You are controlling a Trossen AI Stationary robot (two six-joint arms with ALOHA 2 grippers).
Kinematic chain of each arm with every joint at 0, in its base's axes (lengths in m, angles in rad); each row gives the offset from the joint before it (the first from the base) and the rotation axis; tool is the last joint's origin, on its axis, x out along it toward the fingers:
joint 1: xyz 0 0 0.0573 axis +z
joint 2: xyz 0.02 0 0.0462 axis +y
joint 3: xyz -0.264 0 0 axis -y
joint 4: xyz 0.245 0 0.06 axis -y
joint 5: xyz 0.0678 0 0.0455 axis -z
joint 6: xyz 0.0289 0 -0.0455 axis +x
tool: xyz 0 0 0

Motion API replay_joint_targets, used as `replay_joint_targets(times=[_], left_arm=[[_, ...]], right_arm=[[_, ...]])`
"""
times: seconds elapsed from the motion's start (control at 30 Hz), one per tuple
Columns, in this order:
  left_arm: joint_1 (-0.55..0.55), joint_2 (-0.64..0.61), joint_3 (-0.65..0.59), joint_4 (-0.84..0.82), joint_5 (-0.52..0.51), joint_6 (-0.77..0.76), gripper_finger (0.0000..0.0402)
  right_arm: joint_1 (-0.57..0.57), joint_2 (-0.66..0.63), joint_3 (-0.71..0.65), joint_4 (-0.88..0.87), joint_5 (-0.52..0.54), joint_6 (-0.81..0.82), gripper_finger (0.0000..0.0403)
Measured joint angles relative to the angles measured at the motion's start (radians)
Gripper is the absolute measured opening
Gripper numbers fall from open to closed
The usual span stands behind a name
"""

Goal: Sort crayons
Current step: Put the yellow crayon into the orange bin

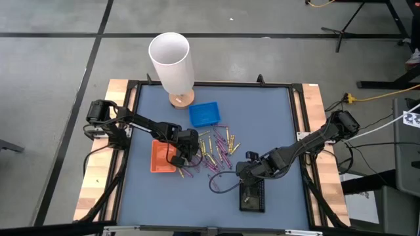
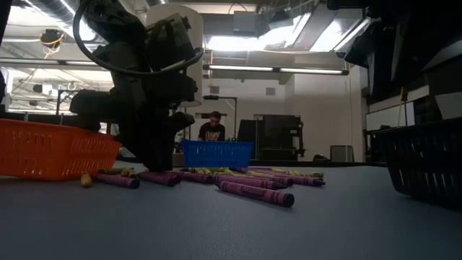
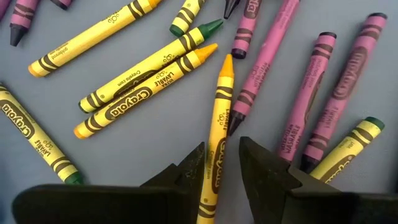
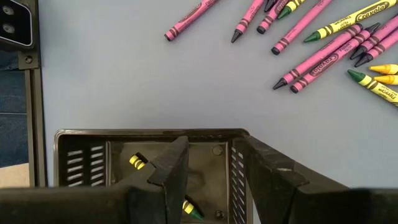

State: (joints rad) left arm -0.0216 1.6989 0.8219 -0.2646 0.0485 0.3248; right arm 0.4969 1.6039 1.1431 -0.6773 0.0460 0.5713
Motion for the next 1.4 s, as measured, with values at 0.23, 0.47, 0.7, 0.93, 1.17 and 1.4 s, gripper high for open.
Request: replay_joint_targets(times=[0.23, 0.47, 0.7, 0.93, 1.17, 1.4], left_arm=[[0.000, 0.000, 0.000, -0.001, -0.002, 0.000, 0.0091], [0.000, 0.001, -0.001, -0.001, -0.004, 0.001, 0.0088], [0.000, 0.001, -0.001, -0.003, -0.002, 0.001, 0.0050], [0.000, 0.001, -0.001, -0.003, -0.004, 0.001, 0.0015], [0.000, -0.001, -0.001, -0.003, -0.006, 0.001, 0.0007], [0.003, -0.056, -0.006, 0.002, -0.041, 0.003, 0.0006]], right_arm=[[0.000, 0.000, 0.000, 0.000, 0.000, 0.000, 0.0152], [0.000, 0.000, 0.000, 0.000, 0.000, 0.000, 0.0152], [0.000, 0.000, 0.000, 0.000, 0.000, 0.000, 0.0152], [0.000, 0.000, 0.000, 0.000, 0.000, 0.000, 0.0152], [0.000, 0.000, 0.000, 0.000, 0.000, 0.000, 0.0152], [0.000, 0.000, 0.000, 0.005, 0.000, 0.000, 0.0152]])
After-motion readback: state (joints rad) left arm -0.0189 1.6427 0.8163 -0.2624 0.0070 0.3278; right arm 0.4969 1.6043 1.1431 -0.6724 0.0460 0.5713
